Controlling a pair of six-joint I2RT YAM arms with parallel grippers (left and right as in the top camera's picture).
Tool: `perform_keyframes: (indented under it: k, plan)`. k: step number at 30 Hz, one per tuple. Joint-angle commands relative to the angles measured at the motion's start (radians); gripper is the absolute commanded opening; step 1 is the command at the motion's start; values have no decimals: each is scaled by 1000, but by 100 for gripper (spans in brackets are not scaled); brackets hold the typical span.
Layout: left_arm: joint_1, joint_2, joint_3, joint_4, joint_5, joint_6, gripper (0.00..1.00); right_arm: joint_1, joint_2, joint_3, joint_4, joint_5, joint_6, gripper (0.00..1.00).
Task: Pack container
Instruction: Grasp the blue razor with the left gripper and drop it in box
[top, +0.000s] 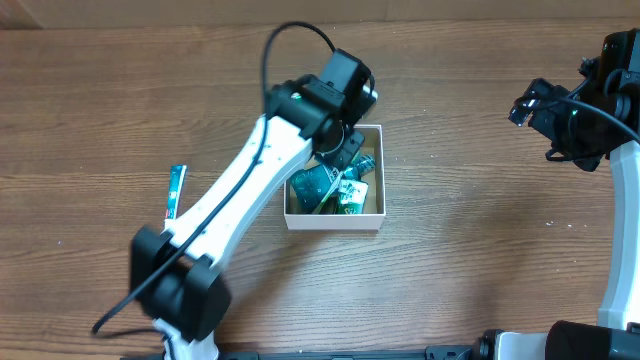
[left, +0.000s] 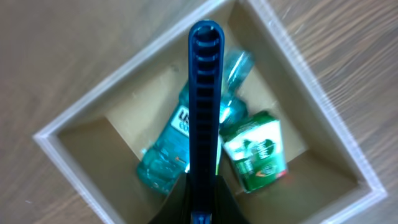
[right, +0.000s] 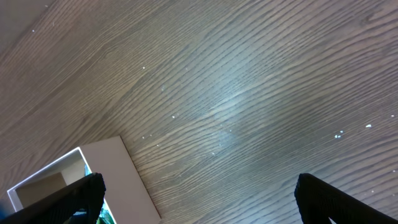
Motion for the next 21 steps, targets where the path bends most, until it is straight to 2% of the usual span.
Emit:
perform_keyframes:
  k: [1,4,5,6,7,9,12,17,21]
  plan:
    - [-1,92,0,-49,6,-9,4,6,-5,-2,5,-2,-4,100]
    - [-1,113,0,-65,6,-5,9,6,-5,-2,5,-2,-4,100]
    - [-1,112,0,-64,6,-6,16,6,-5,-2,5,-2,-4,100]
    - [-1,112,0,-65,6,-6,50,6,-5,-2,5,-2,-4,100]
    - [-1,112,0,-68,5,-6,76,6,-5,-2,5,-2,-4,100]
    - [-1,111,3,-83,3,-6,81,6,-5,-2,5,-2,-4,100]
    - [0,89,21,-119,-3,-14,99,6,-5,-2,5,-2,-4,100]
    - [27,-87,27,-128,-127,-109,100,6,-5,-2,5,-2,-4,100]
    - [219,-262,27,-155,-159,-213,100,6,-5,-2,5,-2,-4,100]
